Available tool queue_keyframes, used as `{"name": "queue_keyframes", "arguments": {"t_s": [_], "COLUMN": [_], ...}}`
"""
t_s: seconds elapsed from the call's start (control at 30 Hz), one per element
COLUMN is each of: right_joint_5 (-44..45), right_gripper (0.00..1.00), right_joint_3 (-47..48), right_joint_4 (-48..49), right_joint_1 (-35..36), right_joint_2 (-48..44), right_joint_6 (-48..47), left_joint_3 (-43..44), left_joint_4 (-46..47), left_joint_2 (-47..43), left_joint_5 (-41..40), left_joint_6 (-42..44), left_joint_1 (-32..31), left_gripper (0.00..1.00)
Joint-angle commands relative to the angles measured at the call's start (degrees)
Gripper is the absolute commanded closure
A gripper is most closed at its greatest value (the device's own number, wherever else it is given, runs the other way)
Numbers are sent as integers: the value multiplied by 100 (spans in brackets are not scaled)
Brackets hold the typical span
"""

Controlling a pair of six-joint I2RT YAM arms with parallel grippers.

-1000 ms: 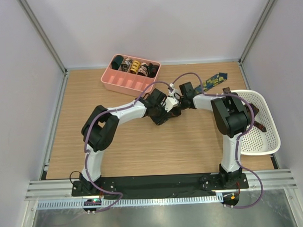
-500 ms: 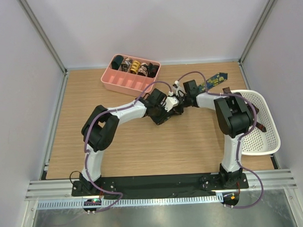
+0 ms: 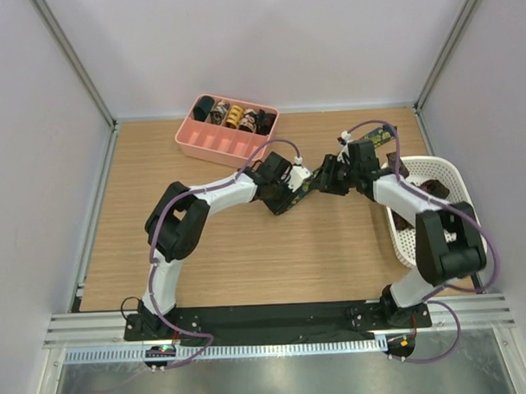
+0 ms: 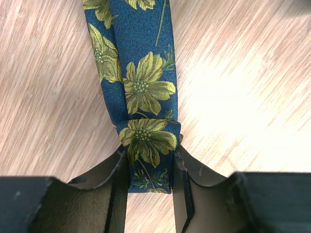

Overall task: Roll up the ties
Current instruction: Roll the tie

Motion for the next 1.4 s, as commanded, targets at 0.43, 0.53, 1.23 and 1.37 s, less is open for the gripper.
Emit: {"name": "queue_keyframes", "arguments": {"t_s": [0.43,0.53,1.23,1.37], "right_joint_5": [4222,4671,7765,7818], "right_gripper": [55,55,36,35], "right_joint_3": [-1677,-1354,2752,2858], "right_joint_4": [795,796,-1806,-1797], "right_joint_1": [3906,4715,6035,5859], "right_joint_2": [-2396,-2037,2877,3290], "right_joint_6": [-1425,-1987,-4062,-4177], "left_joint_3": [556,626,1259,1461], "left_joint_4": [-1944,-2094,-3113,-3455], "left_joint_2": [609,653,935,1057], "left_joint_5": [-304,-278,-128,-14], "left_joint_6": [-562,-624,-870,-905], "left_joint_1": [95,86,60,60], "left_gripper": [79,79,80,81]}}
